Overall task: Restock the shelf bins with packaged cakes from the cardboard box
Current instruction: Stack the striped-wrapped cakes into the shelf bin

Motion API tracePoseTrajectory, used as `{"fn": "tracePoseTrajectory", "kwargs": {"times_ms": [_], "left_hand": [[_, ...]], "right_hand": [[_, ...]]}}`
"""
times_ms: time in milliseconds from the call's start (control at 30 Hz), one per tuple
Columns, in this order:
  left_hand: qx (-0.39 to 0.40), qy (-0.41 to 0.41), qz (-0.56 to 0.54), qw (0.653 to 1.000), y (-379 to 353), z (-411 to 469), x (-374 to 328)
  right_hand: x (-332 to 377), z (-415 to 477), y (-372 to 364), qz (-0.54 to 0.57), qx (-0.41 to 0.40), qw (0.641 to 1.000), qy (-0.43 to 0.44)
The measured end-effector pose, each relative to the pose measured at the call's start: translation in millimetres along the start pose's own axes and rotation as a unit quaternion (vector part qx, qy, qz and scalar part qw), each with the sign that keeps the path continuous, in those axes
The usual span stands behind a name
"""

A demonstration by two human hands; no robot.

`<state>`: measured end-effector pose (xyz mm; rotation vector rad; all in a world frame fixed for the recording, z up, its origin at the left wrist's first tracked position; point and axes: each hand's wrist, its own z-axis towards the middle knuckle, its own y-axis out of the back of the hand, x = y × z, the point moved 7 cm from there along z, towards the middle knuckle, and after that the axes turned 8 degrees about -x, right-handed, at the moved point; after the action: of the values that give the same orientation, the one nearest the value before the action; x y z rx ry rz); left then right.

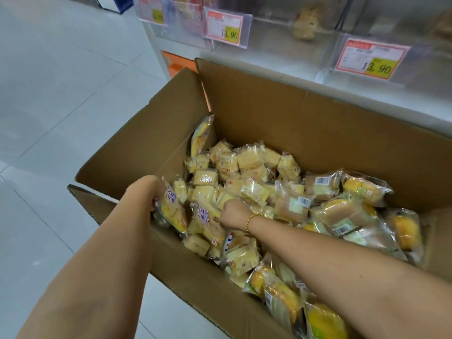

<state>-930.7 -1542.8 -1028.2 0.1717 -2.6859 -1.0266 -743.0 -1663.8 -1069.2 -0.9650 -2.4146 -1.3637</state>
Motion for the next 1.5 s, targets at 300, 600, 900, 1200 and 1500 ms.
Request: {"fn": "tracePoseTrajectory", "kwargs": {"times_ms": [300, 600, 900, 1200, 1500], "left_hand": [[-0.206, -0.175, -0.011, 0.963, 44, -88, -71], [-0.031, -0.362, -0.372, 0.854, 27, -224, -129], [0.196, -0.419, -0.472, 0.75, -16, -318, -175], [0.309, -0.446, -0.455, 0.706, -57, -455, -286], [0.429, -0.46, -0.376, 0.68, -156, -567, -364]], "right_hand": [[-89, -98, 164, 0.023, -0.088, 0.996, 0.004], [-193, -220, 285, 0.158, -0.24, 0.957, 0.028], [-255, -325, 315, 0.431, -0.164, 0.884, 0.08], [-313, -408, 338, 0.533, -0.191, 0.821, 0.07], [-402, -481, 326, 0.637, -0.295, 0.712, -0.02]]}}
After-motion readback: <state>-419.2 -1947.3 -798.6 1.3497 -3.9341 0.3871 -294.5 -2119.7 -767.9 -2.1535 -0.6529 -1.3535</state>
